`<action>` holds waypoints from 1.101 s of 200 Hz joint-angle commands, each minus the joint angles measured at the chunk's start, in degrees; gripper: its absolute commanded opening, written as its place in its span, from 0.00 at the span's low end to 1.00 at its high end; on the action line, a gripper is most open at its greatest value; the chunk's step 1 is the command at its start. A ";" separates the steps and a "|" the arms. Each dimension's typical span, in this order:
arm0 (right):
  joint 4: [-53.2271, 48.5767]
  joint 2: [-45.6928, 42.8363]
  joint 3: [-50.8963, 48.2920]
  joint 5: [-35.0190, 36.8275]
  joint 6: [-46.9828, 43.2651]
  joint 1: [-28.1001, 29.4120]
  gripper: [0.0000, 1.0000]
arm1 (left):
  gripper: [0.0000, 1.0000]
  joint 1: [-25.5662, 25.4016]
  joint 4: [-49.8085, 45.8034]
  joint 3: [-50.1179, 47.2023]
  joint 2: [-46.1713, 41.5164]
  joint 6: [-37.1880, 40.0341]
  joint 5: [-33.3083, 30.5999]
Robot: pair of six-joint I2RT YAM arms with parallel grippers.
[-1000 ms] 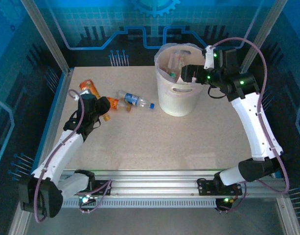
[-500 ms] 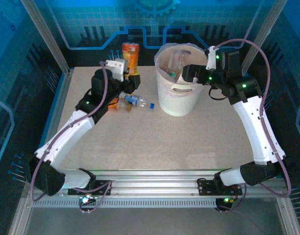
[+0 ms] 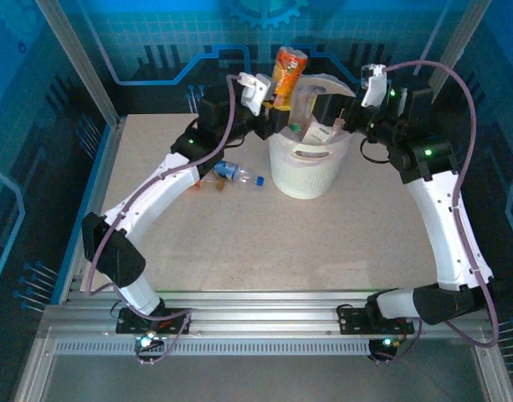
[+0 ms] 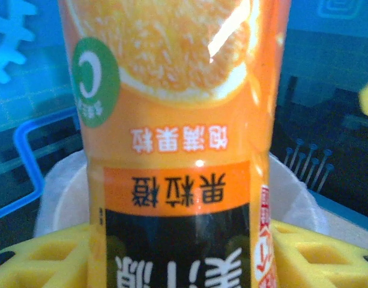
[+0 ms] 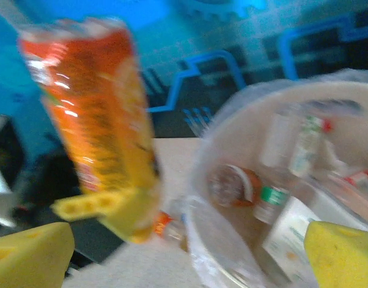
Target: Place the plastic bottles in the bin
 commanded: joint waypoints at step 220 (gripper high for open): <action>4.36 14.68 13.88 -1.90 -0.25 5.51 0.44 | 0.90 -4.11 6.09 -7.74 -7.69 5.62 5.21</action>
